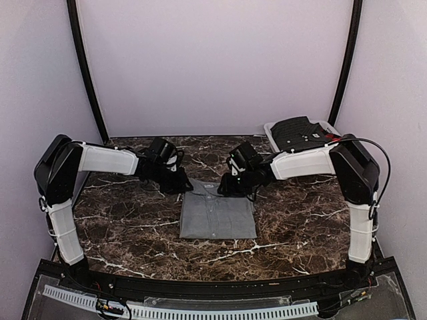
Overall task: Fold and stack the long sleeve shirts
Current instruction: Adjust the square-folded shirt at the center of the board.
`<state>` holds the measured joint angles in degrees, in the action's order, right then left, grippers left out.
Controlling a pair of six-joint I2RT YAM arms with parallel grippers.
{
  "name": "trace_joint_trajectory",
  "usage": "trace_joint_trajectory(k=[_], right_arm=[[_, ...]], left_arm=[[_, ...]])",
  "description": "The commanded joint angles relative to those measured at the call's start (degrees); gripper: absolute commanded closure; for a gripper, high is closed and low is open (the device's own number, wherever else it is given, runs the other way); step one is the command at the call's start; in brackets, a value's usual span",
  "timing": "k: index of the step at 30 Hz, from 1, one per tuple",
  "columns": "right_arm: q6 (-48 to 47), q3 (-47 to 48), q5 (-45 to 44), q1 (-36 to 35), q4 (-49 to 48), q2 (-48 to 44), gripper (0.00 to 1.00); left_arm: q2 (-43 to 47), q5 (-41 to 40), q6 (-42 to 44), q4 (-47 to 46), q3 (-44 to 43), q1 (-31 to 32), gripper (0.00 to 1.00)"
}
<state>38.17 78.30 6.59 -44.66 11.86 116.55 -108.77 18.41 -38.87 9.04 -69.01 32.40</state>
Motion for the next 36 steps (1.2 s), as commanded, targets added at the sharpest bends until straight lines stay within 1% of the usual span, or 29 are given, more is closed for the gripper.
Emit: trace_joint_trajectory(k=[1, 2, 3, 5, 6, 8, 13, 16, 21, 22, 23, 24, 25, 26, 27, 29, 32, 33, 34, 36], right_arm=[[0.8, 2.8, 1.4, 0.1, -2.3, 1.9, 0.63], [0.9, 3.0, 1.3, 0.1, -2.3, 2.0, 0.67], [0.9, 3.1, 1.3, 0.1, -2.2, 1.9, 0.73], [1.0, 3.2, 0.7, 0.1, -1.9, 1.1, 0.85], [0.9, 3.2, 0.2, 0.1, -1.7, 0.4, 0.93], [0.6, 3.0, -1.5, -0.2, -0.9, -1.2, 1.00], [0.2, 0.9, -8.1, -1.1, 0.3, -7.1, 1.00], [0.6, -1.4, -11.3, -1.2, 0.1, -8.6, 1.00], [0.2, -2.2, -10.1, -0.5, -0.3, -6.4, 1.00], [-0.2, -1.7, -9.4, -0.5, -0.4, -5.9, 1.00], [-0.5, -1.5, -8.6, -0.5, -0.5, -5.6, 1.00], [-1.0, -1.3, -7.7, -0.6, -1.0, -5.3, 1.00], [-1.3, -1.1, -7.0, -0.6, -1.3, -5.1, 0.98], [-1.7, -0.8, -6.8, -0.8, -1.4, -4.9, 0.97], [-2.1, -0.4, -5.4, -1.0, -1.5, -4.7, 0.96], [-3.0, 0.6, -4.8, -1.4, -1.0, -4.2, 0.95], [-4.0, 1.9, -4.5, -1.9, -0.4, -3.4, 0.95], [-4.2, 2.0, -4.3, -2.1, -0.4, -2.9, 0.95], [-4.2, 2.1, -4.0, -2.1, -0.4, -2.5, 0.95], [-4.4, 2.3, -3.2, -2.1, -0.6, -1.5, 0.95]], left_arm=[[-0.7, 2.1, 1.1, 0.2, -2.3, 0.0, 0.90], [-0.6, 2.2, 1.4, 0.2, -2.7, 0.0, 0.92], [-0.6, 2.0, 1.5, 0.7, -3.0, 0.2, 0.96], [-0.2, 1.8, 2.2, 1.3, -3.9, 0.4, 0.99], [-0.1, 1.7, 2.6, 1.5, -4.3, 0.5, 1.00], [0.4, 1.5, 2.9, 1.7, -4.6, 0.5, 1.00], [1.1, -0.4, 4.0, 2.4, -5.2, 0.6, 1.00], [0.2, -1.6, 4.3, 2.7, -5.5, 0.6, 1.00], [-3.9, -4.9, 4.5, 4.8, -7.3, 0.2, 1.00], [-4.4, -5.8, 4.5, 5.9, -7.6, -0.2, 0.96], [-4.9, -6.3, 4.4, 6.3, -7.7, -0.3, 0.86], [-4.8, -7.1, 4.4, 6.8, -7.7, -0.6, 0.81], [-4.6, -7.8, 4.7, 7.0, -7.8, -0.7, 0.72], [-3.9, -9.4, 4.9, 7.4, -7.8, -0.7, 0.68], [-3.4, -10.2, 5.4, 7.8, -7.9, -0.8, 0.60], [-1.6, -12.7, 5.9, 8.8, -7.9, -0.9, 0.54], [2.4, -16.2, 6.5, 10.9, -7.4, -0.9, 0.53], [3.3, -16.3, 6.6, 11.0, -7.0, -1.0, 0.54], [5.3, -15.6, 6.7, 10.8, -6.0, -1.0, 0.56], [7.9, -11.7, 6.7, 9.0, -4.0, -0.9, 0.60]])
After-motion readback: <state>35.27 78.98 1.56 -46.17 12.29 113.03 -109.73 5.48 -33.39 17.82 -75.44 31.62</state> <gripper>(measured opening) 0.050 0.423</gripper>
